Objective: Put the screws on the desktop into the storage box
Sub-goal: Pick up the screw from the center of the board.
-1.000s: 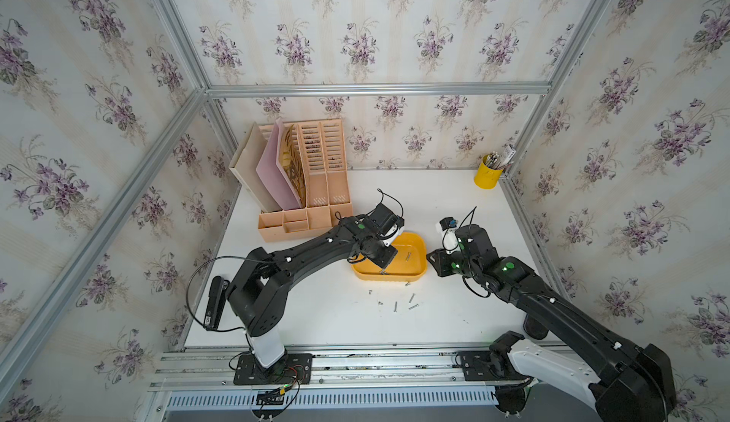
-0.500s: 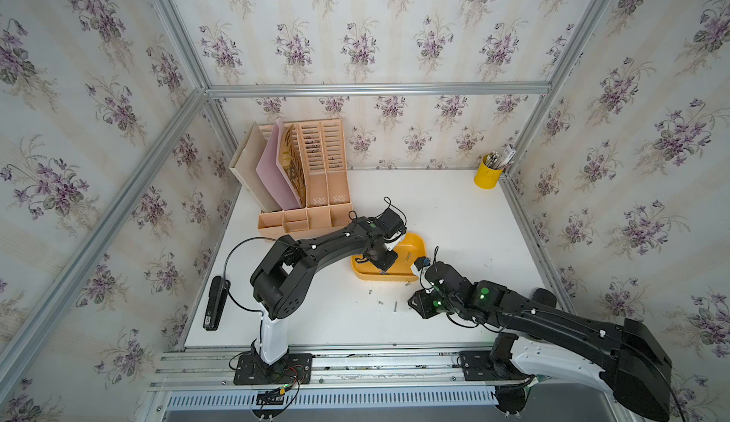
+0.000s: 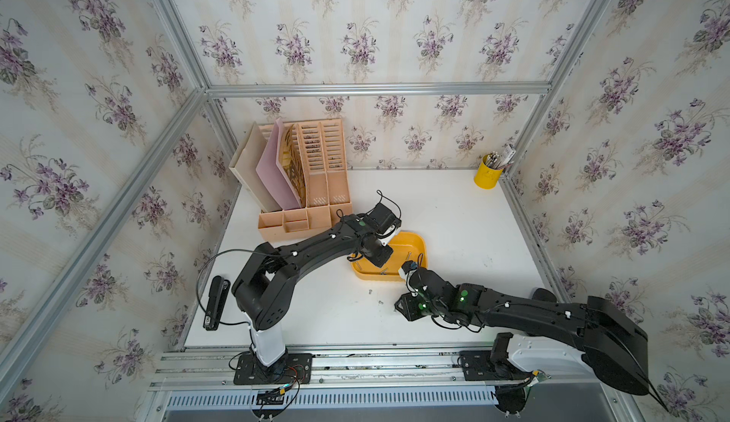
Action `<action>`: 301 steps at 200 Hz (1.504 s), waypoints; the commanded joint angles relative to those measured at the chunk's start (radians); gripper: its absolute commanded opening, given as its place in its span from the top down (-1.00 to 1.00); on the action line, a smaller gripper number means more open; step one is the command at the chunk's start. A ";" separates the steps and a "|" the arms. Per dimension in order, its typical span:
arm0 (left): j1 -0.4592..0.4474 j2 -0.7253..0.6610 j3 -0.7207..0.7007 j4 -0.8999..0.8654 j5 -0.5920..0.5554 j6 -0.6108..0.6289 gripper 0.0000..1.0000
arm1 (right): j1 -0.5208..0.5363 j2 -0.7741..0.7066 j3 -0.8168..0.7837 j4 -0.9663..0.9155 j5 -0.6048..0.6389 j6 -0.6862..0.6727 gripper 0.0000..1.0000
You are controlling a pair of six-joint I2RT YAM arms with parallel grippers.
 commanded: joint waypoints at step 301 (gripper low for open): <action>0.050 -0.382 -0.344 0.065 0.077 -0.091 0.13 | 0.065 0.303 0.142 -0.183 0.138 -0.028 0.68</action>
